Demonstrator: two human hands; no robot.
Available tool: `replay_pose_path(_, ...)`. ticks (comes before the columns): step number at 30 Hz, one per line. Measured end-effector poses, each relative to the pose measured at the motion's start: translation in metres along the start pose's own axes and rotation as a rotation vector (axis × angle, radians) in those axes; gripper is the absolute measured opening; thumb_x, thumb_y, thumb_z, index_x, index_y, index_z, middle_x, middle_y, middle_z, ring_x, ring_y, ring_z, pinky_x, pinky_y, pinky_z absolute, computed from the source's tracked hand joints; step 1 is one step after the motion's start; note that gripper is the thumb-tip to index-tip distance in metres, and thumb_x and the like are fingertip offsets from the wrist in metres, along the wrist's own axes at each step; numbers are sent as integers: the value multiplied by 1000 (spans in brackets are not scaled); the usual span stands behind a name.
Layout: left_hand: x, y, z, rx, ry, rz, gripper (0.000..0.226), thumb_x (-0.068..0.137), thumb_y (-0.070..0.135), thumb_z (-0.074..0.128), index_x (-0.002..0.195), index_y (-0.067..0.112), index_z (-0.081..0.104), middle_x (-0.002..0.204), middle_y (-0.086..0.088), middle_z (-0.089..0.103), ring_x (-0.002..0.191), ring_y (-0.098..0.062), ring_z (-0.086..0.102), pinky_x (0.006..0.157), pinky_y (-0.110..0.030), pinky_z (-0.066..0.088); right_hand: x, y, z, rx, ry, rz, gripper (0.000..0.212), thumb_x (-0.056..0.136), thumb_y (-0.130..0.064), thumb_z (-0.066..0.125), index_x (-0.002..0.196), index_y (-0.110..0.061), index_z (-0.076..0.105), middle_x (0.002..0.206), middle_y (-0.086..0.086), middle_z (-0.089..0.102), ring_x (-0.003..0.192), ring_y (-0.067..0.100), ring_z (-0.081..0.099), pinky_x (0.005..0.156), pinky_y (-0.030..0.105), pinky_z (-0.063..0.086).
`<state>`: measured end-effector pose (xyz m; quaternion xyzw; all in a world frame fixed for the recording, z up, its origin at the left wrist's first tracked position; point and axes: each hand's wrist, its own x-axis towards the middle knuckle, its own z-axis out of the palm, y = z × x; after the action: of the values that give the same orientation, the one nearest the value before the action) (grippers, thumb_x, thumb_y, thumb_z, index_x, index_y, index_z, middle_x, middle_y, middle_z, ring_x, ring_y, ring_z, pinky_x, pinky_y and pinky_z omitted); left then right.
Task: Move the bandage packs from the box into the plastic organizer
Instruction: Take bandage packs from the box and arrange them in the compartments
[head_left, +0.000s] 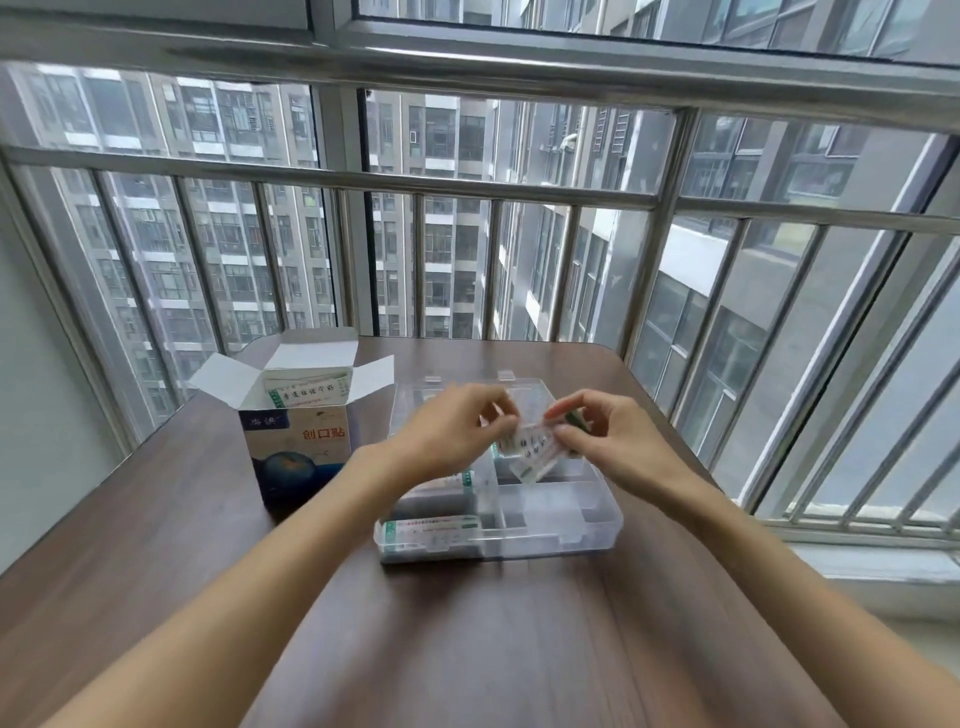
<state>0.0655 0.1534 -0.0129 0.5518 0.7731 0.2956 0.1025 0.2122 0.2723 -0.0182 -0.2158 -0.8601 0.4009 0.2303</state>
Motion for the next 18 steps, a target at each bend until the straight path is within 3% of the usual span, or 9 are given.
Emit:
replay_pose_path(4,-2,0,-4,272,24,46,15,93,36,58,103,31,68,97,16,68,74,1,52,56,-14,33,1,12,6,-178,55,-72,17,86,-15,67,87,-32,66,86,-9,69,83,8,68,73,28,59)
replay_pose_path(9,0,2,-11,326,-6,77,18,91,39,60,108,34,64,100,16,68,83,-3,52,57,-13,30,-3,19,13,-218,104,-109,16,84,-24,69,83,-39,65,83,-8,71,75,8,68,68,35,58)
replay_pose_path(11,-1,1,-11,321,-55,89,15,91,38,61,104,35,66,99,16,68,87,-3,56,63,-17,37,-5,20,11,-295,56,-112,6,85,-31,66,88,-36,67,81,-9,71,74,7,67,69,33,56)
replay_pose_path(15,-1,2,-10,335,-95,108,14,90,35,62,103,36,69,100,15,69,84,-1,54,74,-24,47,1,14,3,-518,-93,-65,15,89,-37,59,102,-30,64,74,-7,67,69,9,59,66,22,36)
replay_pose_path(18,1,5,-10,369,-115,122,16,90,33,63,104,34,69,102,13,70,88,-4,58,76,-26,49,9,4,-4,-582,-223,-32,17,89,-33,60,105,-26,62,66,-14,53,60,1,47,57,17,30)
